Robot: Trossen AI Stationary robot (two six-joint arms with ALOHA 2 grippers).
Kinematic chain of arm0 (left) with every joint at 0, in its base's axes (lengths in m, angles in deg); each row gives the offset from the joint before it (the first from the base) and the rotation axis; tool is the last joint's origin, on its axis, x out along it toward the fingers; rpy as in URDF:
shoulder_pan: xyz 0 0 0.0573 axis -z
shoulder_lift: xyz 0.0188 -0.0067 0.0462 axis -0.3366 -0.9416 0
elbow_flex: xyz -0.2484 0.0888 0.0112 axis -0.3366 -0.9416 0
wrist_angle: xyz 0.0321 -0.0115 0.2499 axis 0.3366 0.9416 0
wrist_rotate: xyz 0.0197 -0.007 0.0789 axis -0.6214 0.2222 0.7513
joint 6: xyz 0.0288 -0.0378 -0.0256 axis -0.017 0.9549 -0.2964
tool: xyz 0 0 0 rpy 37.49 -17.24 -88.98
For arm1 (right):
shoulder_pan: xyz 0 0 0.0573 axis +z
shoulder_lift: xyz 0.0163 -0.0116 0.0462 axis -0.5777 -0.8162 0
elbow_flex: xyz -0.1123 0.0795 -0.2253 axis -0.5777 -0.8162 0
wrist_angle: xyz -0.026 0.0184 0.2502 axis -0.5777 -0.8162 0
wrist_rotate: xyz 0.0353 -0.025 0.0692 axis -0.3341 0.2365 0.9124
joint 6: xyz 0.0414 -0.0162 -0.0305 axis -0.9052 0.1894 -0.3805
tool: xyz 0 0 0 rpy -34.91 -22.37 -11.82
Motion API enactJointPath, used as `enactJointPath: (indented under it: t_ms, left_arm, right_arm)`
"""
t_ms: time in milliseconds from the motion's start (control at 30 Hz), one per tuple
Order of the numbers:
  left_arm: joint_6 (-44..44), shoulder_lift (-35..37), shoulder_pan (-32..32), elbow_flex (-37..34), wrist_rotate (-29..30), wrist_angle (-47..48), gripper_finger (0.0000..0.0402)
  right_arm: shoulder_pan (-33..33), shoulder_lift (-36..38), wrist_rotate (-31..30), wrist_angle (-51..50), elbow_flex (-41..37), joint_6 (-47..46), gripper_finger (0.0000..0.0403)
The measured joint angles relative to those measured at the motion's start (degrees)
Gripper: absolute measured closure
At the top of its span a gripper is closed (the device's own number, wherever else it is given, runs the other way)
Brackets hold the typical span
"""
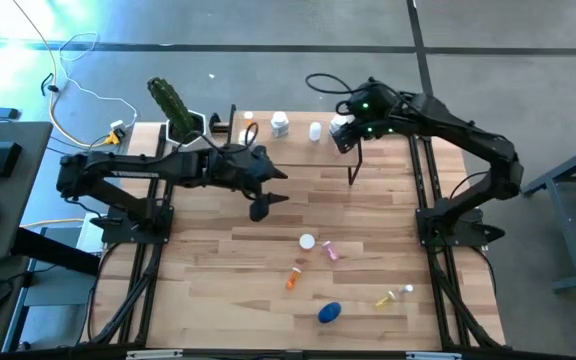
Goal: Pick and place medicine bottles onto shelf by color
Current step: Put the top orange pill bottle on the shelf
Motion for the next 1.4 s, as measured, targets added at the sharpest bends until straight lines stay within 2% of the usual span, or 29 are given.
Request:
enactJointPath:
  t_ms: [233, 467, 733, 967, 1167, 1400]
  left_arm:
    - [-3.5, -5.1, 1.9, 0.1, 0.1, -7.1, 0.0122]
    - [-4.3, -9.5, 3.9, 0.1, -0.2, -7.9, 0.0122]
    - [0.4, -11.6, 5.6, 0.1, 0.5, -8.1, 0.0122]
    - [-4.9, -11.8, 8.2, 0.1, 0.1, -11.9, 0.0122]
    - [-5.8, -15.7, 10.1, 0.2, 0.7, -16.4, 0.0122]
    - [-7.1, -20.9, 11.1, 0.1, 0.7, -17.1, 0.0122]
  right_arm:
    - [0.0, 3.4, -2.4, 0.2, 0.0, 0.0, 0.0217]
    - [0.0, 5.3, -3.2, 0.1, 0.0, -1.7, 0.0217]
    - [0.0, 5.4, -3.3, 0.0, 0.0, -3.7, 0.0217]
    - [0.0, 5.3, -3.3, 0.0, 0.0, -6.1, 0.0217]
    - [0.0, 5.3, -2.9, -0.1, 0.0, -6.3, 0.0217]
    - [0.0, 5.3, -2.9, -0.3, 0.0, -6.3, 0.0217]
